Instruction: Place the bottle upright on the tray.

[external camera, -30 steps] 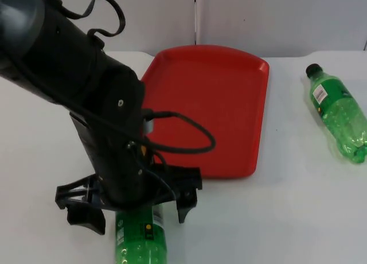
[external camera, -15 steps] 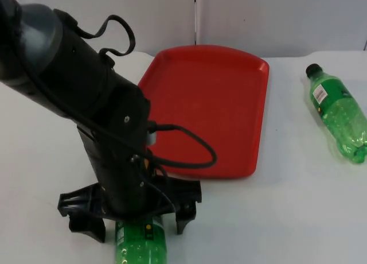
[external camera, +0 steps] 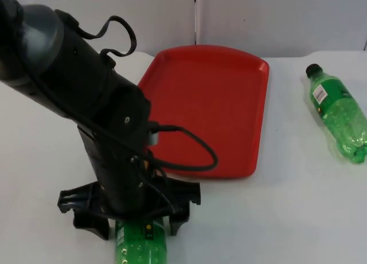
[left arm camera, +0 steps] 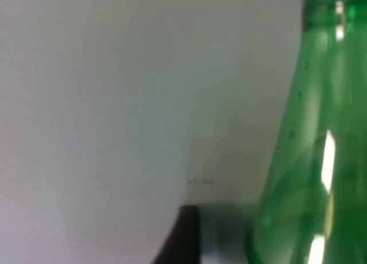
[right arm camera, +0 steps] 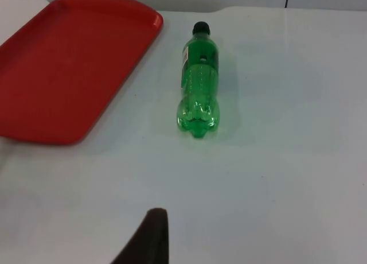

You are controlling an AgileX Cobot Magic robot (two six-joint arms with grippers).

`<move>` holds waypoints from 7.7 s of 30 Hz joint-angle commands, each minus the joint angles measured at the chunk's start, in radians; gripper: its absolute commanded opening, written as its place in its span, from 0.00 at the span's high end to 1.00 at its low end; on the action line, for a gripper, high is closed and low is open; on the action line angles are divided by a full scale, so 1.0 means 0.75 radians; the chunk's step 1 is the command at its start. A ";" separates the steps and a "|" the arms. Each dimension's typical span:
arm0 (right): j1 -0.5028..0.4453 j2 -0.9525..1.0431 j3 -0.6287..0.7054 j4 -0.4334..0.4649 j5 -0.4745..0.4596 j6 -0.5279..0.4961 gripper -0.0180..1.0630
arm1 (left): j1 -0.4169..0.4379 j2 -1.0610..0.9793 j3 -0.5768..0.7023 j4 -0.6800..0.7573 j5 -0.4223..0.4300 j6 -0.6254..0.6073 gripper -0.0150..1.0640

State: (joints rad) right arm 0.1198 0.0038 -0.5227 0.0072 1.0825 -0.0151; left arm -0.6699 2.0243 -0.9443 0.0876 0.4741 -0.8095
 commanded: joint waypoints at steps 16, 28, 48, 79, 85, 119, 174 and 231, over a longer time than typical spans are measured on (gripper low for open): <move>-0.010 -0.005 0.009 0.006 -0.007 0.000 0.01 | -0.009 0.017 0.002 -0.089 -0.126 0.013 0.99; -0.010 -0.005 0.009 0.006 -0.007 0.000 0.01 | -0.009 -0.114 0.002 -0.097 -0.236 0.119 0.99; -0.010 -0.005 0.009 0.006 -0.007 0.000 0.01 | -0.004 -0.770 0.002 0.496 -0.696 0.166 0.99; -0.010 -0.005 0.009 0.006 -0.007 0.000 0.01 | 0.463 -0.572 0.002 0.379 -1.591 0.738 0.99; -0.010 -0.005 0.009 0.006 -0.007 0.000 0.01 | 0.463 -0.381 0.002 0.174 -1.892 0.917 0.99; -0.010 -0.005 0.009 0.006 -0.007 0.000 0.01 | 0.461 0.420 -0.613 0.355 -1.973 1.004 0.99; -0.010 -0.005 0.009 0.006 -0.007 0.000 0.01 | 0.461 0.532 -0.619 0.417 -1.901 0.963 0.30; -0.010 -0.005 0.009 0.006 -0.007 0.000 0.01 | 0.491 0.532 -0.609 0.377 -1.660 0.933 0.01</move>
State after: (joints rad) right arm 0.1198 0.0038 -0.5227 0.0075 1.0825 -0.0108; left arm -0.3104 2.4268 -1.4064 0.3897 -0.7703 -0.1051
